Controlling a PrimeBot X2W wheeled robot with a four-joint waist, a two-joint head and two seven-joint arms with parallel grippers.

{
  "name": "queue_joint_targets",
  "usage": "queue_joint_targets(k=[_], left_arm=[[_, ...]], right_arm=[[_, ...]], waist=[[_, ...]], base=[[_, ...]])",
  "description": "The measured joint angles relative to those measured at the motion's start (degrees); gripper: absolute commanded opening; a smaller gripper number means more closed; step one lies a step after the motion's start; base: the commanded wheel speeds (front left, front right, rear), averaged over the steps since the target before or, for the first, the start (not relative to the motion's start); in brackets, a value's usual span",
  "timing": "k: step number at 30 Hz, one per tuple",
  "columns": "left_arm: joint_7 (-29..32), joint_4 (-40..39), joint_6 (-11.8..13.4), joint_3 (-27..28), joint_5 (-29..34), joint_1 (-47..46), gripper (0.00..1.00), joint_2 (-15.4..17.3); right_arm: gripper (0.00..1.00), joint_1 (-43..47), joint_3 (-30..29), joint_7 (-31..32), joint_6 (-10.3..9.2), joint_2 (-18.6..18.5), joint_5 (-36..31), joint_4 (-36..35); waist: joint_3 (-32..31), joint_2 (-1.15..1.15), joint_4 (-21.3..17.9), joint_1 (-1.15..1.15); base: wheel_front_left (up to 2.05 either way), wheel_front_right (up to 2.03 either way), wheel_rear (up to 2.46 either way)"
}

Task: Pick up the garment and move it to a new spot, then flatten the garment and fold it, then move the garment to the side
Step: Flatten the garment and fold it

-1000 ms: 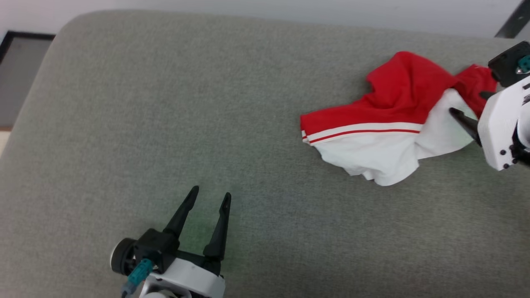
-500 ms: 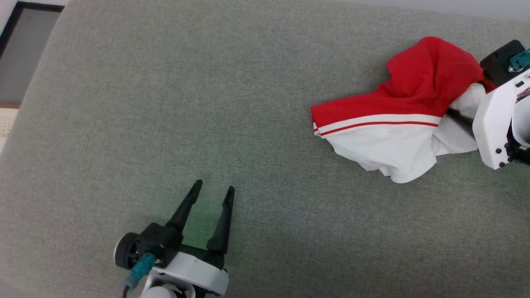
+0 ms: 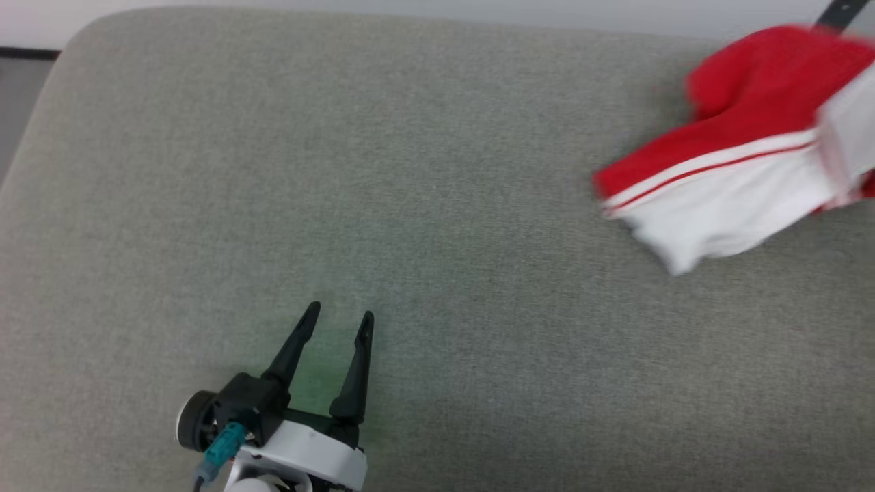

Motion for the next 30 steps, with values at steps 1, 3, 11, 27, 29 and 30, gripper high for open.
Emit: queue_joint_targets(k=[1,3,11,27,29,30], left_arm=[[0.0,0.0,0.0,-0.1,0.1,0.1,1.00,0.0],[0.0,0.0,0.0,-0.3,0.1,0.3,1.00,0.1],[0.0,0.2,0.0,-0.5,0.0,1.4,1.00,0.2],[0.0,1.0,0.0,-1.0,-0.4,2.4,1.00,0.7],[0.0,1.0,0.0,-0.8,-0.5,2.4,1.00,0.7],[0.0,0.9,0.0,-0.6,-0.5,2.5,1.00,0.7]], right_arm=[[0.00,0.0,-2.2,-0.8,0.00,-0.8,0.0,0.2],[0.00,1.2,-6.5,-1.7,0.00,-2.3,-0.1,0.9],[0.00,19.5,-16.1,-2.1,0.00,-4.0,1.0,2.9],[0.00,38.2,-28.4,3.1,0.00,8.9,-0.9,-9.7],[0.00,39.9,-29.6,3.8,-0.01,10.4,-0.3,-14.1],[0.00,40.3,-30.8,3.8,-0.01,11.4,0.8,-16.1]], waist=[[-0.2,0.00,-0.4,0.00],[-0.6,0.00,-0.9,0.00],[-1.2,0.00,-2.0,0.00],[-2.4,0.00,-2.2,0.00],[-2.4,0.00,-2.2,0.00],[-2.4,0.00,-2.3,0.00]], base=[[0.00,0.00,0.00],[0.00,0.00,0.00],[0.00,0.00,0.00],[0.00,0.00,0.00],[0.00,0.00,0.00],[0.00,0.00,0.00]])
